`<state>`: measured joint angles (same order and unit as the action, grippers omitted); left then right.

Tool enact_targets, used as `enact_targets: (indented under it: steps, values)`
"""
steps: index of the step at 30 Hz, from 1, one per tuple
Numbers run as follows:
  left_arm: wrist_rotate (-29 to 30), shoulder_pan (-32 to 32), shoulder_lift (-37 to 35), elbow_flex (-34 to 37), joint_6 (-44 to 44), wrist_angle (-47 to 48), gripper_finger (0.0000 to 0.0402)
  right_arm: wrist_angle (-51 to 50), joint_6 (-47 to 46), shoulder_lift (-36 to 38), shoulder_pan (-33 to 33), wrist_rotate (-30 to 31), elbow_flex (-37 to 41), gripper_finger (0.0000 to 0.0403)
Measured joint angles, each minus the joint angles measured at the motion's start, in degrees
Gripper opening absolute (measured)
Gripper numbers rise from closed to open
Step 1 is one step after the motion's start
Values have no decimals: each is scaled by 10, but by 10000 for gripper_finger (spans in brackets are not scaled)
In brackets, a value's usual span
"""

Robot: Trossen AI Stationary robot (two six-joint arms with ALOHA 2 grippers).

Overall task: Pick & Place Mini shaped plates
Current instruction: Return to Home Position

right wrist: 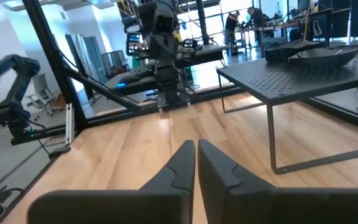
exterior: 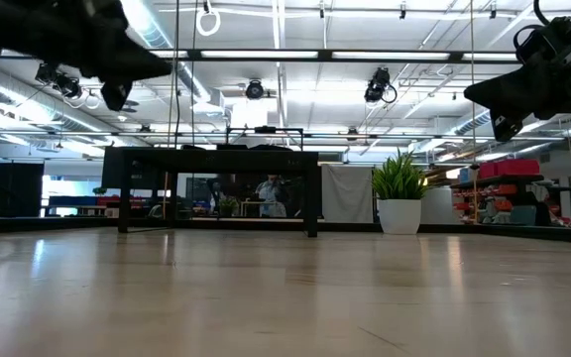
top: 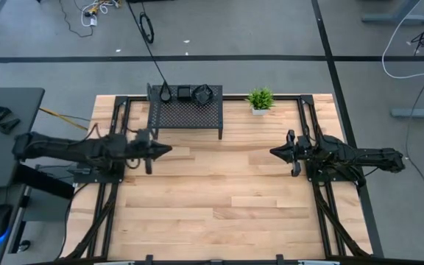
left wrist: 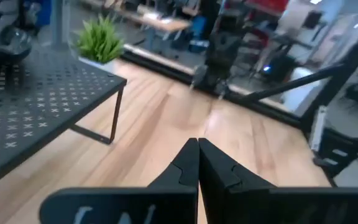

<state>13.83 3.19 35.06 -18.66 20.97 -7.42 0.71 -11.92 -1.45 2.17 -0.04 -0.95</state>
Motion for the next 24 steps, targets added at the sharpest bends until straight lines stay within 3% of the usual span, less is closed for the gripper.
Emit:
enact_targets:
  steps: [12,21,24]
  values:
    - [-95,-66,-227,181,-66,-54,3,0,0,0,0,0,0,25]
    - [-112,-65,-341,181,-158,46,3,0,0,0,0,0,0,24]
    - [-121,-65,-349,180,-171,59,7,1,0,0,0,0,0,23]
